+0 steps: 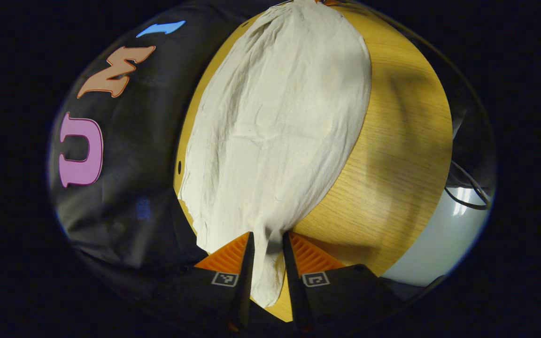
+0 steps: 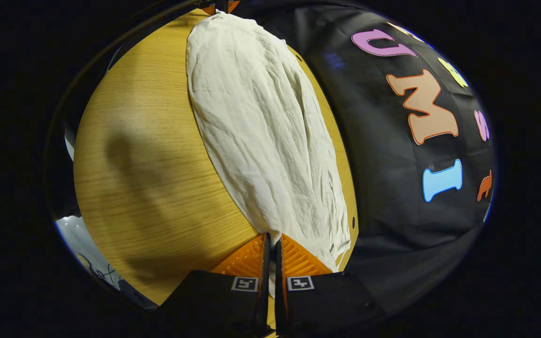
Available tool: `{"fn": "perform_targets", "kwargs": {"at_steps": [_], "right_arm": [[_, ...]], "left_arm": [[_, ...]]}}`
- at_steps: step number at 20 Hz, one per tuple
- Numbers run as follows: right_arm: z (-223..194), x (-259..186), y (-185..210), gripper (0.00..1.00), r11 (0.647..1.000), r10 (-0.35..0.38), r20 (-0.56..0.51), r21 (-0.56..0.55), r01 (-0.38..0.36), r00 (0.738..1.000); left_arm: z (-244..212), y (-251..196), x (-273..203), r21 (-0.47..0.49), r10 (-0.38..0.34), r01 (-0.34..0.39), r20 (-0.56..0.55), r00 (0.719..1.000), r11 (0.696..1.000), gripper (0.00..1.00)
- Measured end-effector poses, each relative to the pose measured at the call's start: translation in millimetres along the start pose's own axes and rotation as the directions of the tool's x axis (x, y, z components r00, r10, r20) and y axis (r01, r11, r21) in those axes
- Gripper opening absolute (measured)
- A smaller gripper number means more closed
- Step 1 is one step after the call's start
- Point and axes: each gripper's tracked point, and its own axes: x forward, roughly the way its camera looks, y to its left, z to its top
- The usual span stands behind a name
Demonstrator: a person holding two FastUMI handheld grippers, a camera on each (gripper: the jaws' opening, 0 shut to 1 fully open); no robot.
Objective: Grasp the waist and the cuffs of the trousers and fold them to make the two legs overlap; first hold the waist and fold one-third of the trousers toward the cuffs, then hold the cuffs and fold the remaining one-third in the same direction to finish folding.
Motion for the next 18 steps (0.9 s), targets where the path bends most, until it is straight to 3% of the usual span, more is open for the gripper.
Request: {"fn": "perform_targets", "kwargs": {"at_steps": [1,2,4,7,9,18], "right_arm": [[0,0,0,0.08,1.0,0.0,-0.001,0.0,0.0,1.0],[0,0,0,0.08,1.0,0.002,-0.002,0.001,-0.002,1.0],[-1,0,-1,0.08,1.0,0.012,-0.007,0.022,-0.012,1.0],[-4,-1,-4,0.08,0.992,0.029,-0.009,0.122,-0.028,1.0],[-1,-7,-16,0.08,0.99,0.001,-0.002,0.14,-0.001,1.0],[7,-25,-72,0.08,0.981,-0.122,0.085,0.165,0.107,0.989]], "left_arm": [[0,-5,0,0.004,-0.018,0.018,-0.009,1.0,1.0,0.28],[-1,-6,1,0.006,-0.026,0.026,-0.02,0.999,1.0,0.13],[-2,-6,0,0.01,-0.013,0.014,-0.034,0.999,1.0,0.0],[-2,-7,-1,-0.055,-0.022,0.019,-0.055,0.998,0.998,0.0],[0,-5,0,-0.12,-0.038,0.031,-0.052,0.998,0.992,0.0],[14,74,-20,-0.199,0.138,-0.154,-0.092,0.986,0.968,0.0]]}}
